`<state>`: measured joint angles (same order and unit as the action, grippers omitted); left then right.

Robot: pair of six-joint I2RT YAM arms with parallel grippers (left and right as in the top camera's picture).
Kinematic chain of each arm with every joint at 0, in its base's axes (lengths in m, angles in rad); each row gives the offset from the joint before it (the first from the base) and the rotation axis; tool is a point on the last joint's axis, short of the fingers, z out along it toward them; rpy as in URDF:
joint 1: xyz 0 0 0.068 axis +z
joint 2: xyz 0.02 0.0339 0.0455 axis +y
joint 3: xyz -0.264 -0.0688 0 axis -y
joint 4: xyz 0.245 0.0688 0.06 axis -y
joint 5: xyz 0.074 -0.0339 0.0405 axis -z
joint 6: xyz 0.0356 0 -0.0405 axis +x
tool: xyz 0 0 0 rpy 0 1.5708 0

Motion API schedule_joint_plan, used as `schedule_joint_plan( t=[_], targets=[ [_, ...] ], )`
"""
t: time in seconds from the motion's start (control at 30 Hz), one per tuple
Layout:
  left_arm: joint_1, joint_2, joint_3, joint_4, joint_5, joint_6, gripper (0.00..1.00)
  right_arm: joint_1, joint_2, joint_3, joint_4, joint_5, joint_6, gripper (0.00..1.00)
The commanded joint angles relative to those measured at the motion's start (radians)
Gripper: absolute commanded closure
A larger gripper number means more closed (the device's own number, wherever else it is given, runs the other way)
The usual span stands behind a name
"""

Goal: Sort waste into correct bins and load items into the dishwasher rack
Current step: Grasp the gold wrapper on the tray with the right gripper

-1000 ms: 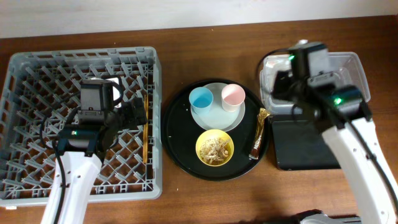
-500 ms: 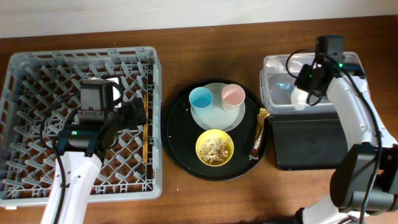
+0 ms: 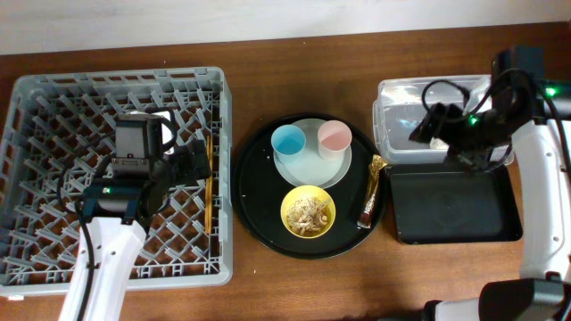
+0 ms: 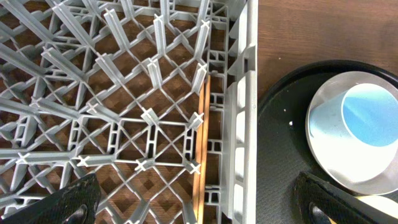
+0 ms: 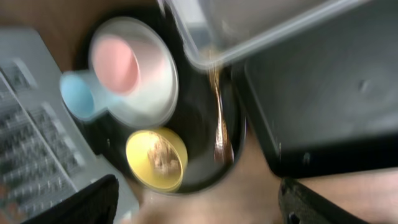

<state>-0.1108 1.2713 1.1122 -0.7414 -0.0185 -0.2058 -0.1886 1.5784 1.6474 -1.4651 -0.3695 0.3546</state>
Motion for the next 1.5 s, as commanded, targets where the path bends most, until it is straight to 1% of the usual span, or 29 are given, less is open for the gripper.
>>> schedule_joint_plan(
  t=[0.0,0.03,0.07,0.13,0.17,0.2,0.23,0.33,0.4,0.43,0.47,0.5,0.67,0.73,0.8,1.0,1.1,1.27,1.33,1.4,1.47],
  targets=[
    [0.002,-0.011,0.016,0.003,-0.007,-0.01,0.01,0.064,0.011,-0.036,-0.053,-0.025,-0.026,0.24],
    [0.002,-0.011,0.016,0.003,-0.007,-0.01,0.01,0.095,0.011,-0.048,-0.058,-0.003,-0.026,0.38],
    [0.002,-0.011,0.016,0.003,-0.007,-0.01,0.01,0.146,0.011,-0.071,-0.057,0.042,-0.025,0.56],
    [0.002,-0.011,0.016,0.003,-0.007,-0.01,0.01,0.224,0.012,-0.111,-0.043,0.113,-0.023,0.89],
    [0.002,-0.011,0.016,0.003,-0.007,-0.01,0.01,0.267,0.012,-0.138,-0.027,0.153,0.002,0.94],
    [0.002,-0.011,0.016,0.003,-0.007,-0.01,0.01,0.301,0.012,-0.164,-0.01,0.19,0.037,0.94],
    [0.002,-0.011,0.016,0.003,-0.007,-0.01,0.01,0.346,0.012,-0.2,0.023,0.252,0.101,0.93],
    [0.002,-0.011,0.016,0.003,-0.007,-0.01,0.01,0.43,0.012,-0.288,0.106,0.343,0.212,0.91],
    [0.002,-0.011,0.016,0.003,-0.007,-0.01,0.01,0.472,0.012,-0.348,0.181,0.361,0.233,0.86],
    [0.002,-0.011,0.016,0.003,-0.007,-0.01,0.01,0.482,0.013,-0.373,0.215,0.367,0.233,0.81],
    [0.002,-0.011,0.016,0.003,-0.007,-0.01,0.01,0.491,0.014,-0.412,0.268,0.379,0.234,0.5],
    [0.002,-0.011,0.016,0.003,-0.007,-0.01,0.01,0.491,0.017,-0.439,0.304,0.391,0.234,0.48],
    [0.002,-0.011,0.016,0.003,-0.007,-0.01,0.01,0.474,0.018,-0.524,0.419,0.453,0.235,0.53],
    [0.002,-0.011,0.016,0.003,-0.007,-0.009,0.01,0.477,0.018,-0.56,0.484,0.452,0.235,0.55],
    [0.002,-0.011,0.016,0.003,-0.007,-0.01,0.01,0.478,0.018,-0.585,0.515,0.453,0.235,0.57],
    [0.002,-0.011,0.016,0.003,-0.007,-0.01,0.01,0.478,0.026,-0.693,0.674,0.453,0.235,0.64],
    [0.002,-0.011,0.016,0.003,-0.007,-0.01,0.01,0.478,0.041,-0.719,0.7,0.453,0.235,0.68],
    [0.002,-0.011,0.016,0.003,-0.007,-0.01,0.01,0.478,0.048,-0.729,0.714,0.452,0.235,0.69],
    [0.002,-0.011,0.016,0.003,-0.007,-0.01,0.01,0.478,0.048,-0.729,0.715,0.452,0.235,0.76],
    [0.002,-0.011,0.016,0.003,-0.007,-0.01,0.01,0.478,0.048,-0.729,0.714,0.452,0.234,0.86],
    [0.002,-0.011,0.016,0.003,-0.007,-0.01,0.01,0.478,0.048,-0.729,0.71,0.45,0.234,0.93]
  ],
)
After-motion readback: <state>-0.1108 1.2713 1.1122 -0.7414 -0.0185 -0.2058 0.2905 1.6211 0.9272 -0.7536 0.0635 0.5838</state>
